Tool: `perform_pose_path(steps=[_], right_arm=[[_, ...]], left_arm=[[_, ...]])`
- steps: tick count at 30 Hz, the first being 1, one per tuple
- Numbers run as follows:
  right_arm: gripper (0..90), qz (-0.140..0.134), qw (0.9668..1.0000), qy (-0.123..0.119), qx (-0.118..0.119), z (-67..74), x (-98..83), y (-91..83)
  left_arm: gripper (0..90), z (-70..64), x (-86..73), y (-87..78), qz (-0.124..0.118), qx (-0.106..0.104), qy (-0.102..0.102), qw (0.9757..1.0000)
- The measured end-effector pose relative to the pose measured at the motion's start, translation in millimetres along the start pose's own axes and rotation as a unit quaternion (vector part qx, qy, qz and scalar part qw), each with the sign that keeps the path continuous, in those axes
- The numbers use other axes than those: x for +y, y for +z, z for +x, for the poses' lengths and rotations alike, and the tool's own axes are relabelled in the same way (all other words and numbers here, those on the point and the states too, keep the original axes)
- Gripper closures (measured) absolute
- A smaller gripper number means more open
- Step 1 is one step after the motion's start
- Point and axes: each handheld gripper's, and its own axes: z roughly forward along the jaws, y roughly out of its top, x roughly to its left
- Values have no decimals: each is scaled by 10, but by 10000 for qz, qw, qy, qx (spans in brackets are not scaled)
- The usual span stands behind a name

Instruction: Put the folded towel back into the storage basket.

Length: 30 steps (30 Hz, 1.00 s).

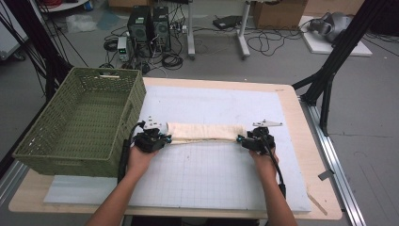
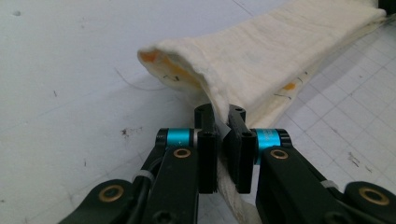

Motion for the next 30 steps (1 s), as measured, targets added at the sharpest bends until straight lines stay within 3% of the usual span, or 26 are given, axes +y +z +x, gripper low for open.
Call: perform_pose_path(steps=[7,9,10,11,12,16,21,26,30], right_arm=[[567,83,9998,190,29,31,-9,-27],[642,107,9995,281,58,34,-11,-37],[733,115,9993,284,193,34,-12,-40],[754,113,9992,287,266,52,-12,-38],[780,116,9996,184,197,80,-10,-40],[792,125,9994,186,254,86,-10,-52],[800,-5,9997,-71,222,128,-16,-97],[801,-62,9994,-277,214,135,-25,-148],[803,-181,9992,-274,244,124,-10,-214]], left_arm=[[837,-20,-16,-37,1,-28,24,10000],[837,-33,-6,-63,-13,-43,71,10000],[837,-41,-5,-68,-41,-34,77,10000],[837,-38,-4,-79,-12,-37,131,9999],[837,-42,-7,-80,-33,-29,101,9999],[837,-50,-34,-113,-94,-44,105,9999],[837,-71,-107,-164,-122,-58,116,9998],[836,-139,-90,-280,-384,-130,134,9991],[836,-193,-96,-369,-561,-205,140,9981]])
